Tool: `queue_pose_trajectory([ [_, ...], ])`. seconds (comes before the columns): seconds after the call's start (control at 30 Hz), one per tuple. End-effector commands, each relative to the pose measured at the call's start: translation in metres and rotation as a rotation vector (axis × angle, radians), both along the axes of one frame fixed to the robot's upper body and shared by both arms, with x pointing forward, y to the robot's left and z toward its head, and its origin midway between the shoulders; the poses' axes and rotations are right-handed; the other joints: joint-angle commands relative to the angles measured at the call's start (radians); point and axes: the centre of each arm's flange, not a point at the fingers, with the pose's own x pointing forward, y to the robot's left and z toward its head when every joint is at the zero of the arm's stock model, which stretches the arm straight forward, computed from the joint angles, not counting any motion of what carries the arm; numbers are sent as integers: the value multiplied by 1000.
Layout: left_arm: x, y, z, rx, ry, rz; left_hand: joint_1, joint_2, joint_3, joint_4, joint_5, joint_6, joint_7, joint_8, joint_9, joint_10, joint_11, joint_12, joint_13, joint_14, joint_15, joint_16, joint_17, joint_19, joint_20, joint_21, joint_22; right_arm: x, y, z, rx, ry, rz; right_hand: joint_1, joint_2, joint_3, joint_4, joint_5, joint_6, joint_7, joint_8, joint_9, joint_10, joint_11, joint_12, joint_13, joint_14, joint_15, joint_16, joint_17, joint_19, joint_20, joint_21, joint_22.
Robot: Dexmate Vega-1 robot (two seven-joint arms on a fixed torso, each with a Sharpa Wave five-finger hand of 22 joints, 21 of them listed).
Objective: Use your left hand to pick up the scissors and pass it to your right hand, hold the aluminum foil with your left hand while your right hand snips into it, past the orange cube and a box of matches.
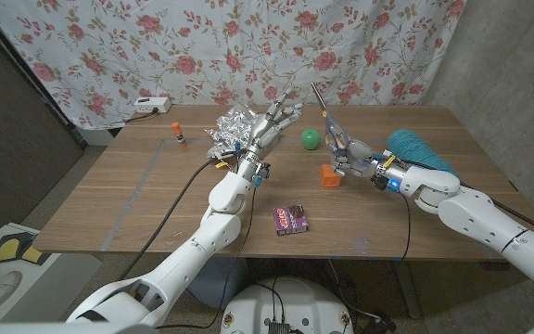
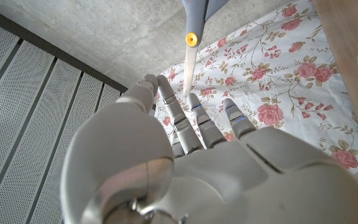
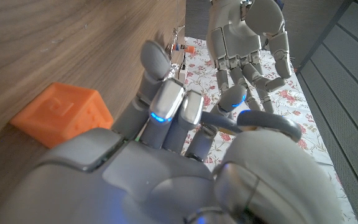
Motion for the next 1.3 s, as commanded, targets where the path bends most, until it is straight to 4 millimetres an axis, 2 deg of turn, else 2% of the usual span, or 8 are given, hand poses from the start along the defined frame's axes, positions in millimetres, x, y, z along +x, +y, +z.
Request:
queue_pose_trajectory([
  [0.03, -22, 15, 0, 10, -52, 41, -2, -8, -3, 2, 1, 3, -7, 6, 3, -2, 0, 1, -1, 6, -4, 0, 2, 3, 4, 5, 5, 0, -6, -5, 83, 54, -60, -29, -6, -18, 24, 6, 106, 98, 15, 7, 39, -23, 4, 4, 8, -6, 6, 3, 19, -7, 17, 23],
  [0.27, -29, 21, -7, 13, -53, 56, -3, -7, -3, 3, 1, 3, -7, 5, 3, -1, 0, 2, 0, 9, -5, 0, 2, 4, 5, 5, 5, -3, -8, -5, 83, 61, -107, -80, -14, -69, 64, 21, 117, 98, 30, 15, 71, -23, 4, 4, 34, -6, 9, 4, 34, -7, 32, 70],
  [0.5, -31, 26, -14, 7, -38, 63, -3, -7, -4, 2, 1, 4, -8, 5, 2, -1, 0, 2, 0, 11, -5, 0, 2, 5, 7, 6, 5, -6, -5, -1, 50, 42, -124, -88, -23, -102, 70, 34, 113, 97, 51, 39, 85, -20, 4, 4, 48, -6, 10, 4, 34, -7, 21, 76],
  [0.6, -32, 27, -15, 5, -36, 68, -4, -7, -4, 2, 1, 4, -10, 5, 2, -1, 0, 3, 0, 11, -5, 0, 1, 5, 7, 5, 5, -7, -4, 0, 51, 43, -127, -98, -25, -117, 76, 38, 117, 100, 36, 11, 87, -19, 3, 4, 50, -6, 10, 4, 36, -7, 18, 80],
  [0.93, -37, 33, -15, 3, -49, 113, -9, -9, -6, 4, 0, 4, -11, 5, 2, -1, 1, 3, -1, 13, -3, -2, 0, 5, 7, 6, 5, -13, 3, 3, 3, 9, -118, -80, -16, -151, 70, 54, 111, 105, 46, 13, 89, -17, 3, 4, 55, -5, 9, 4, 40, -7, 8, 97],
  [1.03, -37, 35, -16, 5, -46, 122, -11, -9, -7, 6, 0, 4, -12, 4, 2, -1, 1, 2, -1, 14, -3, -2, 0, 5, 8, 6, 5, -16, 5, 5, -32, -14, -135, -124, -39, -195, 86, 57, 106, 110, 57, 29, 87, -16, 3, 4, 53, -5, 9, 4, 41, -7, 2, 109],
  [1.13, -37, 36, -16, 12, -46, 128, -11, -9, -8, 5, 0, 4, -11, 4, 2, 0, 1, 3, -1, 14, -4, -2, 0, 6, 7, 6, 5, -19, 7, 8, -65, -19, -150, -253, -83, -238, 107, 58, 97, 117, 66, 52, 79, -11, 3, 5, 48, -4, 9, 5, 38, -6, -8, 132],
  [1.3, -38, 37, -16, 18, -47, 141, -11, -10, -8, 4, 0, 6, -12, 5, 2, 0, 1, 3, -1, 14, -4, -3, 0, 6, 7, 6, 5, -20, 8, 7, -75, -17, -165, -333, -100, -231, 98, 71, 88, 126, 64, 50, 69, -8, 3, 5, 45, -4, 12, 5, 44, -7, -18, 147],
])
